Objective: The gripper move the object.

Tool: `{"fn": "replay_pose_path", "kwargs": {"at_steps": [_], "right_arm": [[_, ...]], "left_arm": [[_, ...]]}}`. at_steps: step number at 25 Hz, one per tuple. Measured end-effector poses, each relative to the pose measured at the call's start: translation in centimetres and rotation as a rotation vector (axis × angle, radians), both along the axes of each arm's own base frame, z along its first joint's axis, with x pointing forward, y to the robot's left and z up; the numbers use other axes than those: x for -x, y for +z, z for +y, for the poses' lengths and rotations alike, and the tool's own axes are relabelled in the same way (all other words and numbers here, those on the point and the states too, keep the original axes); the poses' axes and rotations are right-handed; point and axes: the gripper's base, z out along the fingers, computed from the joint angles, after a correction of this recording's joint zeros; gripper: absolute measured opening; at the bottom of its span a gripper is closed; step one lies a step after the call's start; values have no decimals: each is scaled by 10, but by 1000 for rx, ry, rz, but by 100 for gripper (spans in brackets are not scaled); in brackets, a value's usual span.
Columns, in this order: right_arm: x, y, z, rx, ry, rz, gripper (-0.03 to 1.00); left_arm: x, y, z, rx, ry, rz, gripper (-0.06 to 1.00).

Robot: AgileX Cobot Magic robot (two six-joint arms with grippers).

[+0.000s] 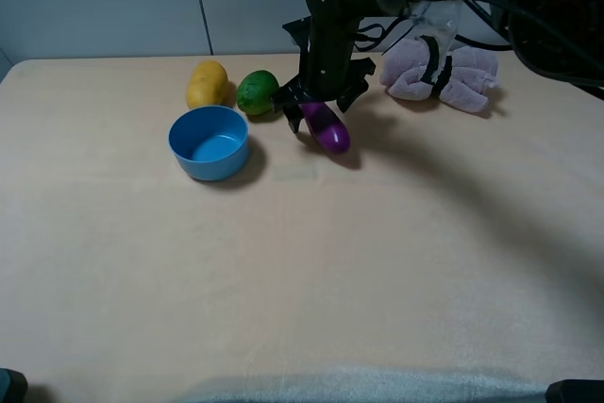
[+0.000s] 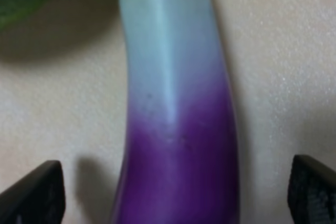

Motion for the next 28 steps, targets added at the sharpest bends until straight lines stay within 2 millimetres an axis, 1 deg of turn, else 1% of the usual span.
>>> {"fn": "replay_pose_path", "kwargs": {"at_steps": [7,9,12,20,24,28], "right_arm": [[0,0,0,0,1,0,66],[0,3,0,-3,1,-4,66],[0,16,0,-16,1,-23,66],[5,71,-4,-44,-1,-62,66],[10,112,-9,-87,-5,-123,66],[16,162,-28,-135,-37,-195,66]], "left_arm": [[0,0,0,0,0,0,77],[0,0,0,0,0,0,77],[0,0,0,0,0,0,77],[0,0,0,0,0,0,77],[0,0,0,0,0,0,77],[0,0,0,0,0,0,77]]}}
